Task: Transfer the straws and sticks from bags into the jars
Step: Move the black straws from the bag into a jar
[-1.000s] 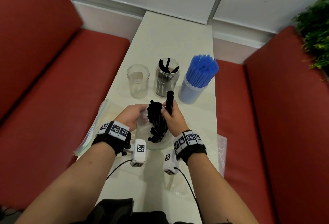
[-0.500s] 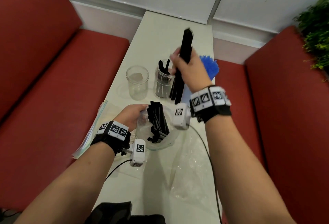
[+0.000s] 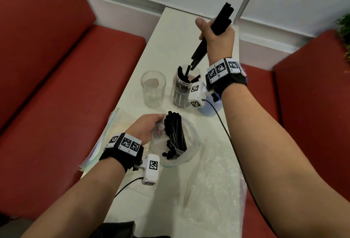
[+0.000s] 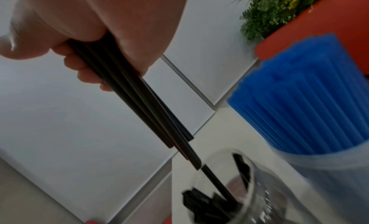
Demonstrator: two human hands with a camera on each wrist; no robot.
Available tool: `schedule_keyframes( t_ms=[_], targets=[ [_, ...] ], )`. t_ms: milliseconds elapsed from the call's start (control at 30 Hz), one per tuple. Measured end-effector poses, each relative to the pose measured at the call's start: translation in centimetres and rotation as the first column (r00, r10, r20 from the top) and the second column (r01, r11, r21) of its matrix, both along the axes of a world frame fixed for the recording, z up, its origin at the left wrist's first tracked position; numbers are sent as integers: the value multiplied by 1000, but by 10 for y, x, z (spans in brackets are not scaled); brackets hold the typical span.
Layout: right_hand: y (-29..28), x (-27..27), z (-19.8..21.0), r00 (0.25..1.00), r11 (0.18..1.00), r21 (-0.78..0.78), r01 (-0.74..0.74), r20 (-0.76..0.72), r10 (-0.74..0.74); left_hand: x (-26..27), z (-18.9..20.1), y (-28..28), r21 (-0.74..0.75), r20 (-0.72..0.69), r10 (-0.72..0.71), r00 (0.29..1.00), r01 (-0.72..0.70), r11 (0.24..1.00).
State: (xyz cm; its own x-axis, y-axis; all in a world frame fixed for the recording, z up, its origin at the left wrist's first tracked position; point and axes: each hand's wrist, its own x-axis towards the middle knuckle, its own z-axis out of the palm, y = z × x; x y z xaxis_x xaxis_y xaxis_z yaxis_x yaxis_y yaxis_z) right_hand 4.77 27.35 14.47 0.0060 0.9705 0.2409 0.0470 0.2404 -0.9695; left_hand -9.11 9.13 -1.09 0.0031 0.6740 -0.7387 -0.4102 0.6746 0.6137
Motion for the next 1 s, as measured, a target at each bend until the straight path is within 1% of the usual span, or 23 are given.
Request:
schedule_keyframes(
  t_ms=[67,167,333,467,567,667,733,767,800,833,867,900,933,967,1000],
  targets=[
    [4,-1,-20,1000,999,-35,8,6,-8,-2,-1,2,18,27,-13,1000,13,1000],
    [9,-2,-45,1000,996,-91,13,17,-11,-4,-3,6,36,55,3,998,-5,999],
    [16,-4,-73,1000,988,-155,16,19,-14,-5,-9,11,66,72,-8,997,3,998],
    [20,-3,-92,996,981,-195,5,91,13,-7,-11,14,84,87,-29,996,21,996],
    [22,-2,-95,997,988,-155,-1,82,14,-7,-12,15,89,92,-22,996,14,996],
    [25,-3,-95,995,998,-46,53,85,-49,-6,-14,16,92,88,-14,996,6,996],
    [24,-6,-99,982,997,19,77,170,-79,-6,-15,17,88,91,-17,996,9,996],
    [22,-7,-104,969,998,30,62,237,-67,-6,-15,17,86,94,-21,995,13,996],
    [20,-8,-109,944,1000,19,20,328,-25,-5,-14,17,82,96,-22,995,14,996],
    [17,-9,-116,891,999,-10,-39,452,39,-5,-14,17,79,98,-23,995,15,997],
    [15,-10,-123,796,992,-57,-115,593,126,-4,-14,17,74,98,-20,995,12,997],
    [13,-11,-129,667,975,-119,-190,713,217,-4,-14,16,69,95,-16,995,9,998],
    [12,-12,-132,555,958,-159,-240,787,270,-3,-13,16,66,88,-14,996,8,998],
    [12,-13,-133,489,952,-155,-266,829,271,-4,-13,16,66,79,-15,997,10,998],
    [13,-13,-133,458,958,-109,-266,860,225,-4,-13,16,69,70,-18,997,13,998]
  ],
)
